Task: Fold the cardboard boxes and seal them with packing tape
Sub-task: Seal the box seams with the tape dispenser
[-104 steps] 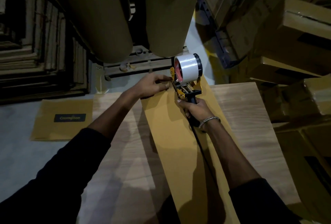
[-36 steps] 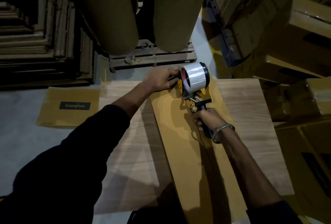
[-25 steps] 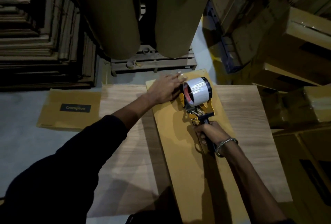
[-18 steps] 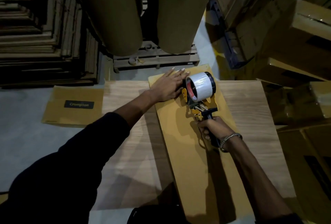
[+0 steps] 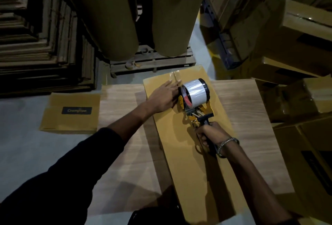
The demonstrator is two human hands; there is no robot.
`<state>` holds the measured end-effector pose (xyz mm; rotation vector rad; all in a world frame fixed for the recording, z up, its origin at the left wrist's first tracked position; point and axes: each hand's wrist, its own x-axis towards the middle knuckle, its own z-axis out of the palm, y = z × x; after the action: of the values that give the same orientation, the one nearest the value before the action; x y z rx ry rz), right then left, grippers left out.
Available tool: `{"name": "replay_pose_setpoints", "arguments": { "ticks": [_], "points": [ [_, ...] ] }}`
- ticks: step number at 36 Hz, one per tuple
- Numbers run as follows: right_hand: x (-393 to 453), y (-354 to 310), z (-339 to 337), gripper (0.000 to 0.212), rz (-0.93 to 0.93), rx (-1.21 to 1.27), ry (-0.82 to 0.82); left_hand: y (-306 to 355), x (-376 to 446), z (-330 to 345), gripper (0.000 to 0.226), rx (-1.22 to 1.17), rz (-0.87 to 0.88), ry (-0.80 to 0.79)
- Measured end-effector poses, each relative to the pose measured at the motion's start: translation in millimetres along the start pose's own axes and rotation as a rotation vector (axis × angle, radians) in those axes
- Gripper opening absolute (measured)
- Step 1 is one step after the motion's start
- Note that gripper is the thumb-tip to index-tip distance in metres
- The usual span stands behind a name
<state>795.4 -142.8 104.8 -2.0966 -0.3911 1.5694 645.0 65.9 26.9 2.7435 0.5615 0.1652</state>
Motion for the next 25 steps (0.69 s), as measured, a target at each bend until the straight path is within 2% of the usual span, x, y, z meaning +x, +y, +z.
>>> {"name": "replay_pose_setpoints", "arguments": {
  "ticks": [4,12,17,21,25],
  "points": [
    [-4.1,12.1,-3.5,0.002,-0.009,0.005,-0.005,-1.7,0.3,2.2,0.051,0.024,0.028,0.003],
    [-15.7,59.4,-10.6,0.003,0.016,-0.011,0.033,11.1,0.3,0.5,0.079,0.169,-0.082,-0.061],
    [-18.2,69.8,-4.7,0.005,-0.05,-0.05,0.086,22.7,-11.1,0.4,0.073,0.195,-0.103,-0.114],
    [-24.1,77.2,-17.0,0.029,-0.046,-0.042,0.096,46.7,-27.3,13.3,0.071,0.1,-0.048,-0.172],
    [-30.8,79.3,-14.5,0.004,-0.089,-0.089,0.101,57.9,-42.2,19.7,0.066,0.1,-0.096,-0.125]
  ]
}}
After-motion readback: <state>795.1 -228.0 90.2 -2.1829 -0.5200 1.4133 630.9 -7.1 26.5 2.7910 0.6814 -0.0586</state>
